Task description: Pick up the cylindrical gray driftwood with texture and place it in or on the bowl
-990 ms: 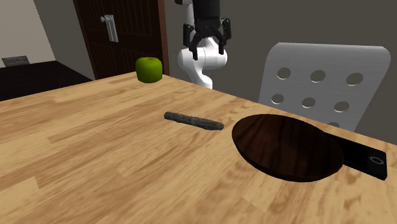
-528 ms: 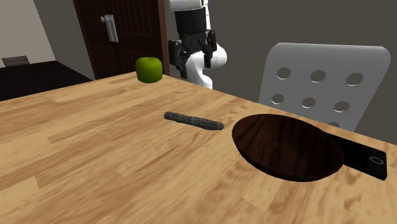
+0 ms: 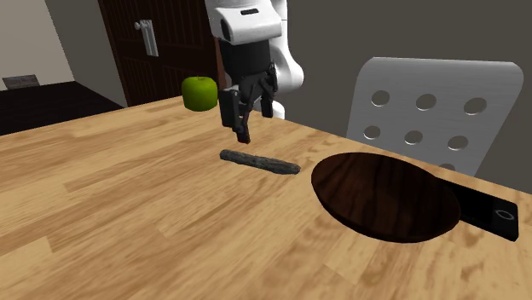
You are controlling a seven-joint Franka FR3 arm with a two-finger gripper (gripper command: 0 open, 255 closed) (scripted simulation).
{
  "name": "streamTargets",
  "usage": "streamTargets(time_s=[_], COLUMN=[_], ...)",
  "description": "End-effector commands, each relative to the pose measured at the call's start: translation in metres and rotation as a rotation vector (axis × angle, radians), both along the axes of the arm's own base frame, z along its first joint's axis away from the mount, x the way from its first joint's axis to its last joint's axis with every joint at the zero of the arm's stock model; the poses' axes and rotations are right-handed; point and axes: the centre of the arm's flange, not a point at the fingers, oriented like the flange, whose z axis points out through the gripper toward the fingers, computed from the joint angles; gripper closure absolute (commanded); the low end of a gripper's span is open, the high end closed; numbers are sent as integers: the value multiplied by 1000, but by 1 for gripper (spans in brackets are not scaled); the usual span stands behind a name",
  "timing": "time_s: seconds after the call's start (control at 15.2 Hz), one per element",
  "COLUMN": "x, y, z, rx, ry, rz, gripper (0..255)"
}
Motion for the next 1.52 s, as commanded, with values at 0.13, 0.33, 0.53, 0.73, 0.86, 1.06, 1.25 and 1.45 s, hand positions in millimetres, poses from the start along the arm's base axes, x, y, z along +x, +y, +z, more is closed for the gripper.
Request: streamTargets(time_s=[0.13, 0.33, 0.53, 0.73, 0.86, 1.06, 1.25, 1.45], x=[28, 26, 23, 23, 23, 23, 23, 23], y=[-1, 1, 4, 4, 4, 4, 4, 4], z=[-19, -35, -53, -53, -53, -53, -53, -53], rx=[16, 16, 16, 16, 16, 16, 16, 16], ry=[-6, -6, -6, -6, -6, -6, -6, -6], rz=[101, 101, 101, 101, 101, 101, 101, 101], gripper=[0, 0, 0, 0, 0, 0, 255, 255])
